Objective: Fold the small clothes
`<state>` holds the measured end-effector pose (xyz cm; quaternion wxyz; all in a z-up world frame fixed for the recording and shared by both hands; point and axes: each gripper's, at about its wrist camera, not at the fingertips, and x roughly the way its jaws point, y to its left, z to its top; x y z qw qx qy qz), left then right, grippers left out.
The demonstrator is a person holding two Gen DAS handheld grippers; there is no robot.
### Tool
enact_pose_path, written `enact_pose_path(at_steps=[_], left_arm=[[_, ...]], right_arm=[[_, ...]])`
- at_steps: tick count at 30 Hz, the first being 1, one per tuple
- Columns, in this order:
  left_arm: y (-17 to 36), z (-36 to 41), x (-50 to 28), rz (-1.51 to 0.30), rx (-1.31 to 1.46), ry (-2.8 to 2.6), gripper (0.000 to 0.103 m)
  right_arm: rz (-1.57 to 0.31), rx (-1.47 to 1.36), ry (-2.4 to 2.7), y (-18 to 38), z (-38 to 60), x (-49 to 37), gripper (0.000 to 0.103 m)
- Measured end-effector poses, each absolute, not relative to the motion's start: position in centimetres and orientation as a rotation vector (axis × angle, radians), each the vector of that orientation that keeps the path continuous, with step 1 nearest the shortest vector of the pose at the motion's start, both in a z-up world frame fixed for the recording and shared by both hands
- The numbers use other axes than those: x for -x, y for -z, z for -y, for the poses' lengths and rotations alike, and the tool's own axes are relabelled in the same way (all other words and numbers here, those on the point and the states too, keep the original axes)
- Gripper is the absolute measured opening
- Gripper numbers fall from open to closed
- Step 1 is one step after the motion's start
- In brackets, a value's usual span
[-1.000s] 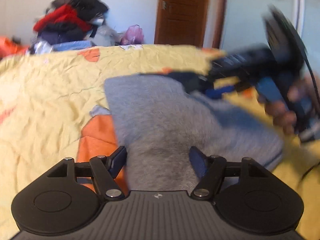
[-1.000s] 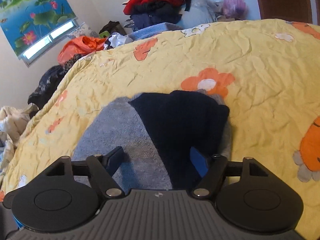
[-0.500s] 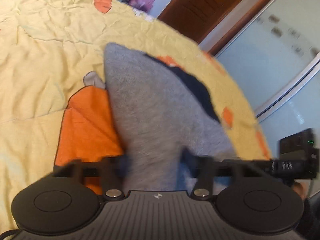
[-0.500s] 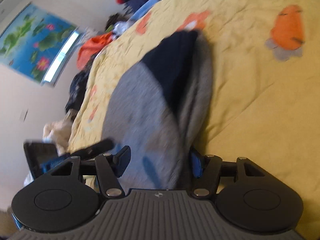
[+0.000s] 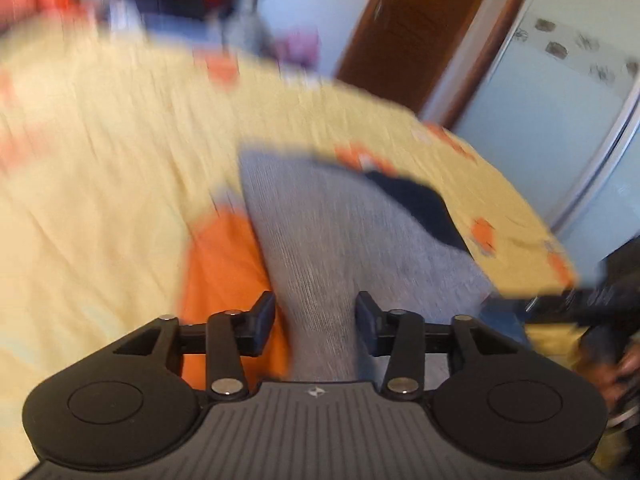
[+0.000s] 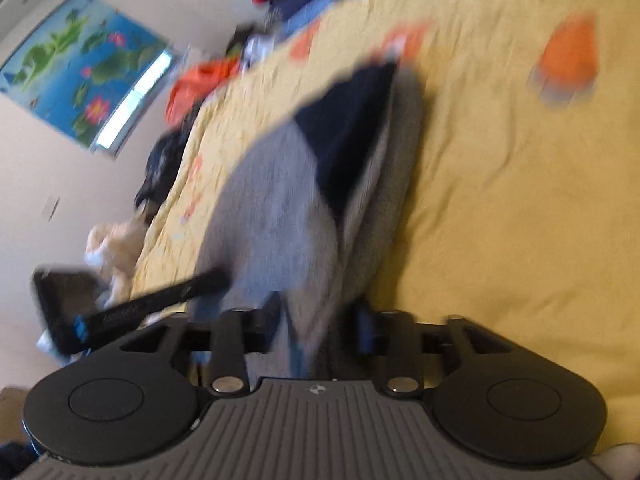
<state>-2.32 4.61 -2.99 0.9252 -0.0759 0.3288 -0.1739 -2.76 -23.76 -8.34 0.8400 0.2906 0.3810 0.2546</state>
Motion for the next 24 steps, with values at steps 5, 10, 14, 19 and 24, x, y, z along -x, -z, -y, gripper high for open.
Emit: enact_pose_path(at_steps=[5,10,14,19,24], left_arm=[[1.0,1.1,2.0,-0.491,-0.101,0.376,0.077],[5.0,4.4,-2.8,-0.622,-0.149,0.366,0.078],[5.7,4.6,-3.8,-0.618,-0.137,0.374,0.079],[6.6,4.6,-3.8,-0.593,-0.148,0.387,0.079],[6.6,4.3,-3.2,-0.584,-0.151,0.388,0.079]], right_arm=[[-0.608,-0.494,-0.456,3.1,22.5,-0.3,0.061],[-0.702,-0.313,-0.406,3.4,17.5,-9.3,0.077],[-0.754,-0.121,-0.359,5.9,15.5,-12.0,0.076],[-0.758,-0.118,-0.354,5.8,15.8,-12.5,0.078],[-0.745,-0.123,-0.284,4.5,15.4,-10.0,0.071]])
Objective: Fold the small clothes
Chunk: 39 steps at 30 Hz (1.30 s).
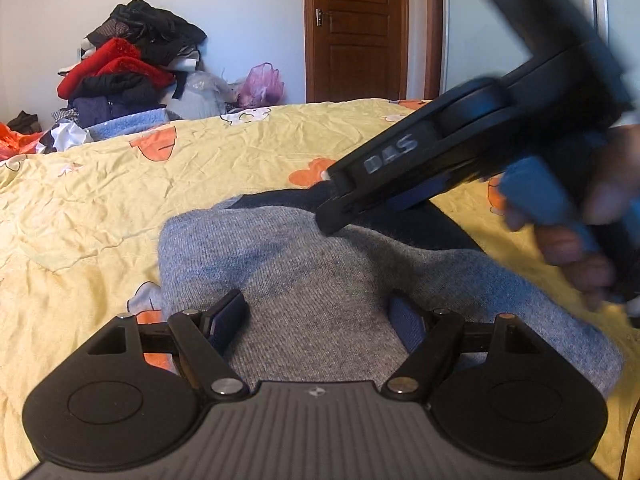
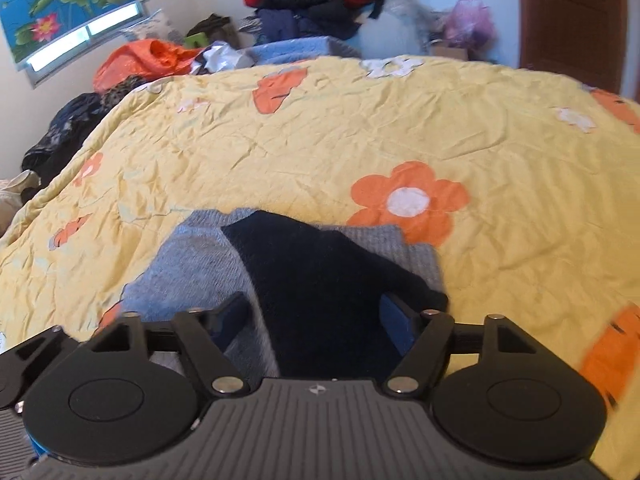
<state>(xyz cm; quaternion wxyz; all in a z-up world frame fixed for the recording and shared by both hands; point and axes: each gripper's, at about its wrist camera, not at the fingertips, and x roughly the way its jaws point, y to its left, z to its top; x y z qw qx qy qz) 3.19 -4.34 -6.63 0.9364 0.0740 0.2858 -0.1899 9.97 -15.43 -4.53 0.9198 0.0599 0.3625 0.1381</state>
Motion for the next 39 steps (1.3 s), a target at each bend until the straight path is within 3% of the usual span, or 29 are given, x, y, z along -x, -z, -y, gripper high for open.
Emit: enact_pose_path(at_steps=[4,8,12,16,21,24,25,26,29,36,39], left_arm=[[6.6,4.4,-3.0,-0.581,-0.16,0.389,0.079],[6.4,4.0,-2.3,-0.566,-0.188,0.408,0.079],[5.5,2.7,1.4,-0.492,-0.219,0.386,0.078],[5.6,1.1,4.3,-0.446,-0.244,0.403,0.078],[5.3,1.8,2.8,-0.469,-0.255,0.41,0.078],[5.4,2.4,2.7,-0.473,-0.252,0.422,0.081],[5.6,2.4,3.0,-0.468,-0.261,0.423,0.083],[5.9,2.5,3.3,-0.465,-0.272,0.423,0.083],[6.7,2.1,3.9,-0.459,-0.299,0.431,0.087],[7.3,0.3,2.3,-0.548,-0.192,0.455,0.093],[6.8,-0.4,2.4,-0.556,-0.147,0.438,0.092]], right_arm=[[-0.715,-0.144,-0.345,3.9,14.9,-6.6,0.075],[-0.736,-0.116,-0.387,6.8,15.5,-5.6,0.075],[-0.767,-0.158,-0.385,5.1,16.4,-4.6,0.071],[-0.638,-0.287,-0.383,3.1,19.3,-2.2,0.076],[-0.637,-0.262,-0.227,2.5,20.2,-6.7,0.077],[-0.733,-0.237,-0.161,3.8,19.6,-10.6,0.064],[-0.776,-0.231,-0.187,4.5,19.3,-11.5,0.039],[-0.805,-0.226,-0.225,5.1,18.9,-12.1,0.021],[-0.733,-0.161,-0.248,4.9,18.5,-10.9,0.018],[-0.703,-0.228,-0.211,7.1,22.1,-8.7,0.017],[-0.678,-0.257,-0.182,5.9,21.8,-8.3,0.044]])
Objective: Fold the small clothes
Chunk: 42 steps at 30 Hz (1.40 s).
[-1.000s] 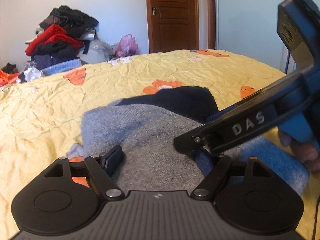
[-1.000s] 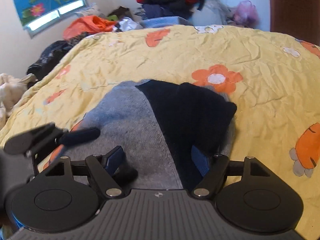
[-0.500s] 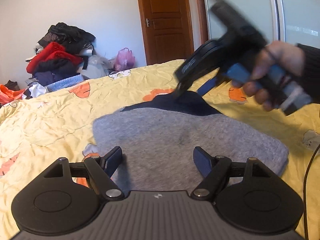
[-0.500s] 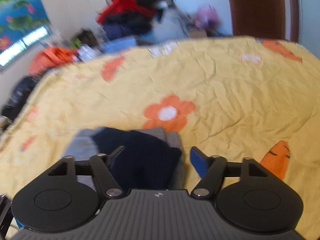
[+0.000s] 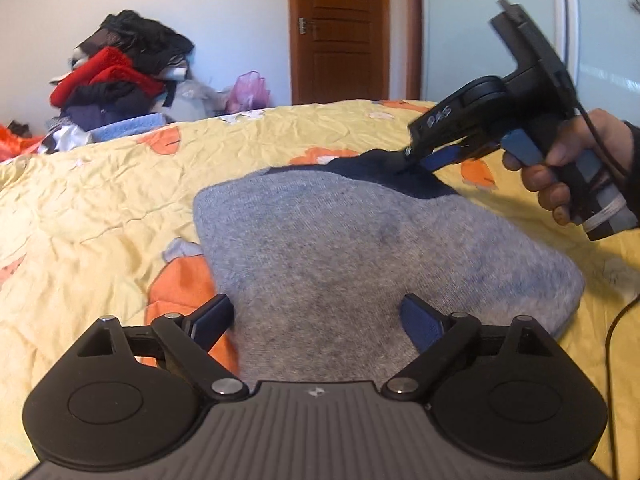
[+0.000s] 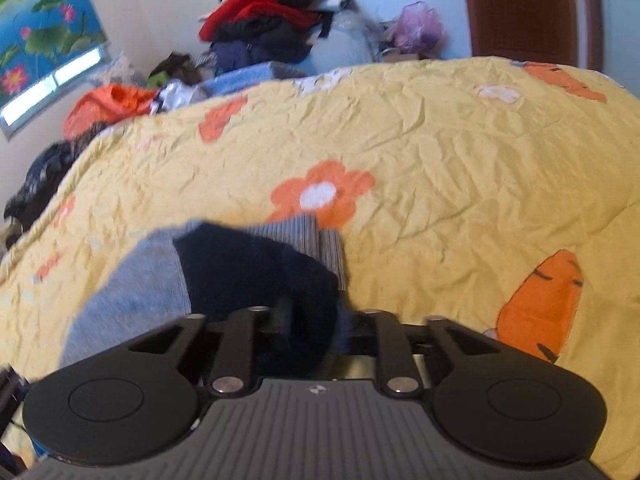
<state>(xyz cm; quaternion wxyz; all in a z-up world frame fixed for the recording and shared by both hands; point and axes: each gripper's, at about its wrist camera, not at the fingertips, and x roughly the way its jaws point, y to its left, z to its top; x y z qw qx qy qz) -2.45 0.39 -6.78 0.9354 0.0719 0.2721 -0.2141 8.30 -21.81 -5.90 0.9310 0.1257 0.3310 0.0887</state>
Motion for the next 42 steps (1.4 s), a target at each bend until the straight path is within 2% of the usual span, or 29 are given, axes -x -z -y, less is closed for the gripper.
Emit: enact_pose_path(at_steps=[1,3,4,5,7,10,15,16,17,18,19,20,23,25,28,29,30,31,34,36,37,38,39,40,42], left_arm=[[6.4,-0.9,2.6,-0.559,-0.11,0.441,0.092],[5.7,-2.4,2.1,-0.592,0.013,0.44,0.092],[5.5,-3.3,1.3,-0.623,0.094,0.425,0.092],[5.6,-4.2,0.4,-0.66,0.179,0.412,0.092],[6.2,-6.1,-1.8,-0.762,0.374,0.394,0.092],[7.0,-7.6,-4.3,-0.828,0.571,0.401,0.092],[6.4,-6.2,-8.4,-0.881,0.537,0.387,0.088],[6.4,-5.8,-9.0,-0.89,0.516,0.378,0.065],[6.3,-5.4,-9.5,-0.906,0.481,0.362,0.046],[6.2,-5.1,-9.6,-0.904,0.455,0.355,0.043],[5.9,-5.1,-9.6,-0.893,0.429,0.359,0.035],[5.2,-4.9,-9.4,-0.874,0.374,0.353,0.033],[3.3,-3.8,-9.1,-0.791,0.218,0.339,0.032],[3.0,-3.4,-9.4,-0.75,0.141,0.326,0.032],[4.1,-4.2,-9.9,-0.787,0.183,0.305,0.041],[4.3,-4.7,-9.2,-0.777,0.21,0.302,0.051],[4.5,-5.2,-8.2,-0.767,0.225,0.298,0.059],[4.7,-5.8,-7.1,-0.766,0.243,0.301,0.075],[6.1,-8.0,-3.8,-0.824,0.369,0.356,0.076],[6.5,-8.4,-1.6,-0.818,0.403,0.393,0.076],[6.4,-8.3,-0.7,-0.821,0.395,0.402,0.067],[6.5,-8.0,-0.1,-0.843,0.386,0.418,0.037],[6.6,-7.6,0.2,-0.866,0.368,0.418,0.027],[6.6,-7.4,0.7,-0.861,0.355,0.408,0.024],[6.4,-7.3,1.1,-0.868,0.329,0.403,0.017]], right_arm=[[-0.657,-0.262,-0.153,5.2,21.8,-7.9,0.057],[-0.585,-0.26,-0.154,3.7,21.8,-6.3,0.058],[-0.572,-0.263,-0.186,3.2,21.7,-5.5,0.062],[-0.574,-0.274,-0.211,2.9,21.7,-4.7,0.075],[-0.632,-0.302,-0.229,3.4,21.6,-3.7,0.091],[-0.741,-0.364,-0.253,5.8,22.0,-3.2,0.089],[-0.771,-0.526,-0.302,7.9,22.7,-4.7,0.089],[-0.777,-0.557,-0.303,7.8,22.8,-5.3,0.09],[-0.785,-0.579,-0.31,7.7,22.8,-6.0,0.087],[-0.788,-0.6,-0.323,7.8,22.7,-6.7,0.08],[-0.803,-0.625,-0.351,8.0,22.5,-7.3,0.042],[-0.831,-0.626,-0.371,8.2,22.0,-7.9,0.029],[-0.745,-0.494,-0.392,6.6,20.5,-7.8,0.026],[-0.709,-0.506,-0.4,6.1,20.4,-8.2,0.026],[-0.666,-0.511,-0.351,6.5,20.4,-9.0,0.028],[-0.695,-0.53,-0.344,7.1,20.5,-9.3,0.039],[-0.736,-0.543,-0.336,7.5,20.6,-9.1,0.045],[-0.77,-0.549,-0.339,7.9,20.8,-8.5,0.064],[-0.774,-0.577,-0.398,8.4,21.9,-4.2,0.074],[-0.791,-0.586,-0.448,8.8,22.1,-1.3,0.069],[-0.801,-0.566,-0.465,9.0,21.8,-0.1,0.059],[-0.812,-0.538,-0.475,9.1,21.3,0.9,0.044],[-0.816,-0.503,-0.47,9.1,20.7,1.8,0.037],[-0.818,-0.471,-0.469,9.1,20.2,2.3,0.025],[-0.809,-0.428,-0.474,9.1,19.5,3.1,0.022]])
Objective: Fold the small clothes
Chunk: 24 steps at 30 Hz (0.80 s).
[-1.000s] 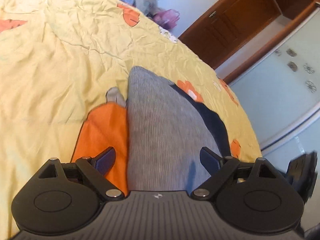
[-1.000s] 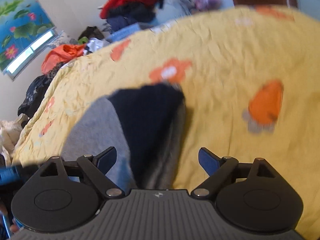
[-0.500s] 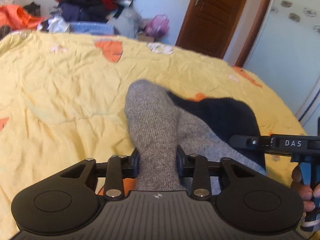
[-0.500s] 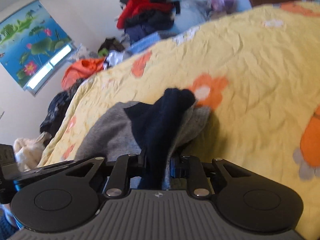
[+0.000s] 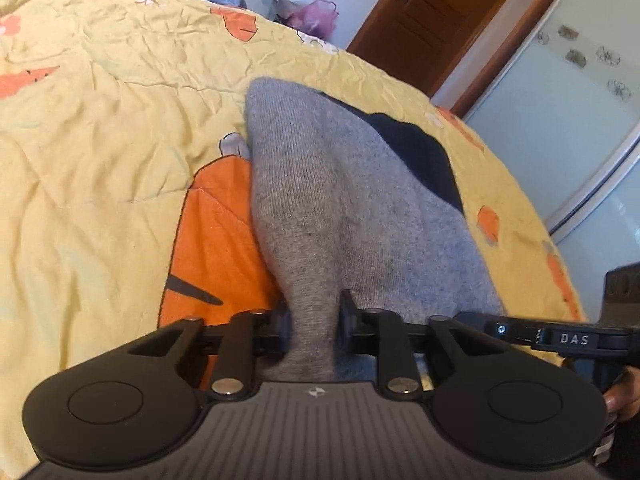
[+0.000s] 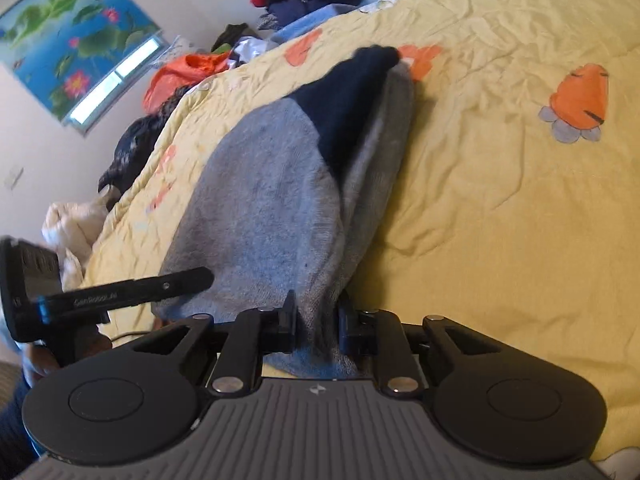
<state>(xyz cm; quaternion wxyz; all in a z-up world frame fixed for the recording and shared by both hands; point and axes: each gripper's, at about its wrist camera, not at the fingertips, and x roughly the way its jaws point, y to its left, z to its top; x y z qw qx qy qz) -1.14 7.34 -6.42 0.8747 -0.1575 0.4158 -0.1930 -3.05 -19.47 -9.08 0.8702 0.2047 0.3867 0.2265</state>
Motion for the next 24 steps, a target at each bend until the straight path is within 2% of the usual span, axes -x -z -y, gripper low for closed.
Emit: enact_pose_path(at_steps=[3,4,6,8,10,12,13,14,18,20,24], left_arm=[[5.8,-7.8,1.3,-0.88,0.27,0.418,0.017],[5.8,-7.9,1.2,-0.869,0.236,0.416,0.021],[5.5,-8.1,1.4,-0.854,0.207,0.377,0.03],[4.3,-7.9,3.1,-0.789,0.183,0.332,0.031],[3.2,-6.8,5.8,-0.671,0.092,0.299,0.032],[3.2,-5.4,8.5,-0.592,0.045,0.28,0.051],[3.5,-4.6,9.5,-0.563,0.024,0.267,0.076],[4.1,-3.8,10.4,-0.539,0.0,0.246,0.089],[6.7,-1.6,11.5,-0.561,-0.076,0.221,0.088],[7.5,-1.4,11.6,-0.597,-0.089,0.212,0.088],[7.9,-2.7,10.3,-0.652,-0.02,0.182,0.093]], right_arm=[[-0.81,-0.367,-0.472,8.3,19.2,3.7,0.02],[-0.81,-0.366,-0.465,8.2,19.3,3.7,0.02],[-0.793,-0.366,-0.434,8.3,19.7,3.6,0.029],[-0.781,-0.383,-0.414,8.0,19.9,4.3,0.046],[-0.723,-0.319,-0.374,7.2,19.4,6.2,0.05],[-0.657,-0.25,-0.3,6.8,18.5,8.3,0.06],[-0.644,-0.243,-0.26,6.9,18.1,9.2,0.075],[-0.641,-0.243,-0.222,7.3,17.6,9.8,0.09],[-0.649,-0.167,-0.084,9.5,14.9,11.1,0.093],[-0.618,-0.064,-0.023,10.3,13.3,11.6,0.103],[-0.613,0.001,0.027,10.8,12.4,12.2,0.103]])
